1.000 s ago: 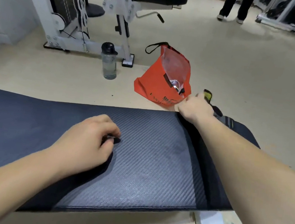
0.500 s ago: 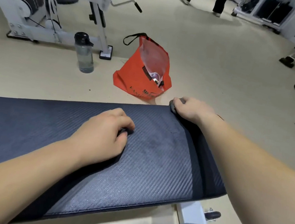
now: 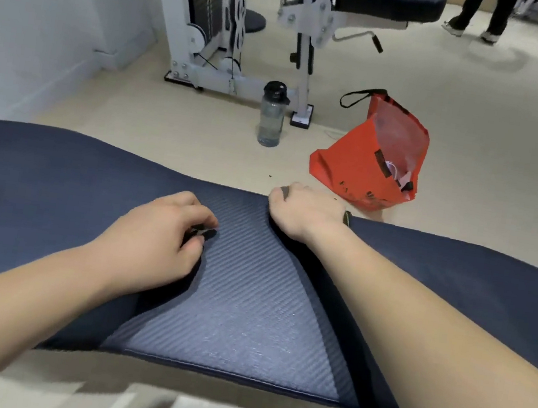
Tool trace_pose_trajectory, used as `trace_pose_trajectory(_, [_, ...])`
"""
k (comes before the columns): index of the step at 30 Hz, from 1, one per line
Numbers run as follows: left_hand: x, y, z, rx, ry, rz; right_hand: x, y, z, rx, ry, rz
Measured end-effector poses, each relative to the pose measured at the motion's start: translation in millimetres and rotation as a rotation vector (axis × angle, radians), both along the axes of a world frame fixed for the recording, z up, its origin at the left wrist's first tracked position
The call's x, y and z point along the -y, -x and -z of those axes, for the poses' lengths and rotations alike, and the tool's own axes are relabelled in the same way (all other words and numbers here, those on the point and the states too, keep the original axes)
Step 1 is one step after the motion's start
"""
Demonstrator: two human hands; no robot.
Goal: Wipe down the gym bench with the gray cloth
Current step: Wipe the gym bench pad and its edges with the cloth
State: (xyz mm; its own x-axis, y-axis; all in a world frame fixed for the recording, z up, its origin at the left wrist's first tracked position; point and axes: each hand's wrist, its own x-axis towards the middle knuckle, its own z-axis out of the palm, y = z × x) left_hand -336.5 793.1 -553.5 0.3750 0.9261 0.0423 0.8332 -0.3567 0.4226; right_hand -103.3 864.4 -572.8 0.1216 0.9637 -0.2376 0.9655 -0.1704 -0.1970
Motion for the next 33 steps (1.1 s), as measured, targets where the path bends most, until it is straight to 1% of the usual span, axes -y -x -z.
trace_pose_trajectory(4, [6.4,82.3,-3.1,-0.036,-0.001,-0.130,-17.6,86.2,4.1,-0.011,0.008,-0.115])
trace_pose_trajectory(9, [9.3,166.8,5.2,-0.043,-0.010,-0.283,-47.0,158.4,8.4,-0.023,0.008,-0.083])
trace_pose_trajectory(14, [-9.0,217.0,7.8,-0.086,-0.014,-0.401,-70.4,221.5,14.5,-0.019,-0.026,-0.023])
trace_pose_trajectory(17, [-18.1,243.1,9.5,-0.098,0.008,-0.473,-83.2,265.5,15.8,-0.016,-0.058,-0.036])
trace_pose_trajectory(21, [-22.9,276.7,11.0,-0.053,0.015,-0.524,-106.2,324.9,16.5,-0.035,-0.082,-0.070])
trace_pose_trajectory(25, [-29.6,312.0,12.8,-0.044,-0.017,-0.563,-130.0,388.5,16.6,-0.054,-0.084,-0.138])
trace_pose_trajectory(33, [-38.2,386.9,17.5,-0.070,-0.033,-0.772,-155.3,542.9,15.6,-0.069,-0.065,-0.416])
